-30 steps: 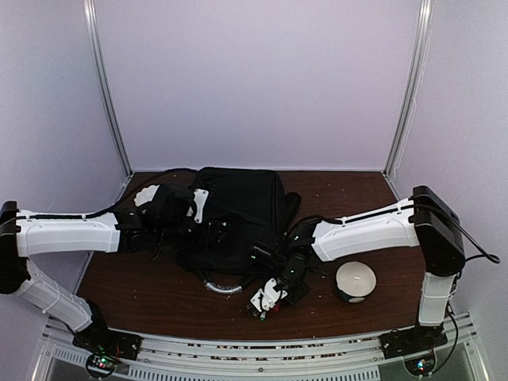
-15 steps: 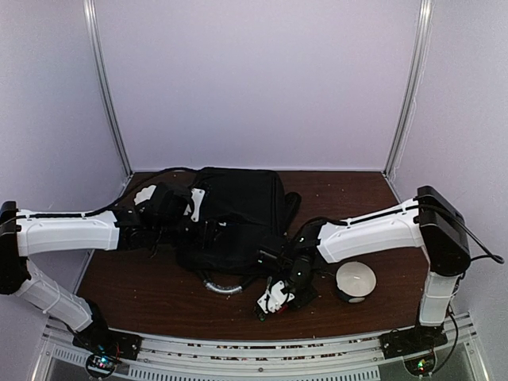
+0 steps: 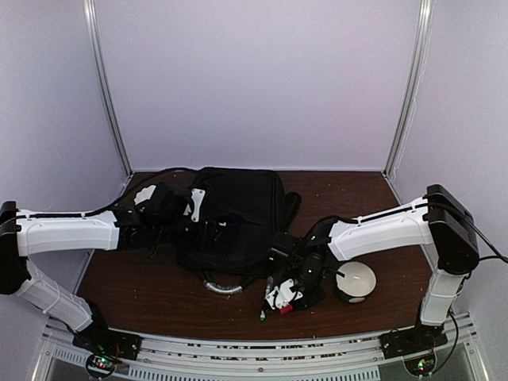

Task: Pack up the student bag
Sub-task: Pick up the pen from the center of the board.

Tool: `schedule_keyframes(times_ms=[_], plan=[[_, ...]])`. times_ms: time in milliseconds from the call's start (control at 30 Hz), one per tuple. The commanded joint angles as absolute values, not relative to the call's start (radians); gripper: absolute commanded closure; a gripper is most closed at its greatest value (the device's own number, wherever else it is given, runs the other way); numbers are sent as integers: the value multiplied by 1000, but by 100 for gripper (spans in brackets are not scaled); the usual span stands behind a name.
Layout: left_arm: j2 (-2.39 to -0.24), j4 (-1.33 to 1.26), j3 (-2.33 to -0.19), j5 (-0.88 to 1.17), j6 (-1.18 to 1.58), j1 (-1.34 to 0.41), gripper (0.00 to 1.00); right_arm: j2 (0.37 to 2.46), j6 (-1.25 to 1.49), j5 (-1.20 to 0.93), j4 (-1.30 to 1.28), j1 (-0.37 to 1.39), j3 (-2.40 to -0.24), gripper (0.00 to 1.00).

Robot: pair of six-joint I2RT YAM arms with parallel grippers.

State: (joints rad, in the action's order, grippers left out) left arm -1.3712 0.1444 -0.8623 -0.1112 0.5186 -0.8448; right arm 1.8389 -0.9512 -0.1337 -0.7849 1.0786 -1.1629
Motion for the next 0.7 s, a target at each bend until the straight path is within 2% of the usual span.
schedule_keyframes(times_ms=[0, 233, 500, 667], plan=[[-1361, 157, -899, -108, 493, -836, 40, 1847, -927, -103, -777, 1064, -1120, 69], [-1330, 288, -959, -162, 379, -814, 38, 1809, -909, -123, -814, 1064, -1142, 84], [-1372, 449, -1032, -195, 110, -767, 39, 1707, -876, -202, -879, 1059, -1172, 90], [-1444, 488, -1085, -202, 7, -767, 41, 1654, -829, -298, -944, 1019, -1319, 91]])
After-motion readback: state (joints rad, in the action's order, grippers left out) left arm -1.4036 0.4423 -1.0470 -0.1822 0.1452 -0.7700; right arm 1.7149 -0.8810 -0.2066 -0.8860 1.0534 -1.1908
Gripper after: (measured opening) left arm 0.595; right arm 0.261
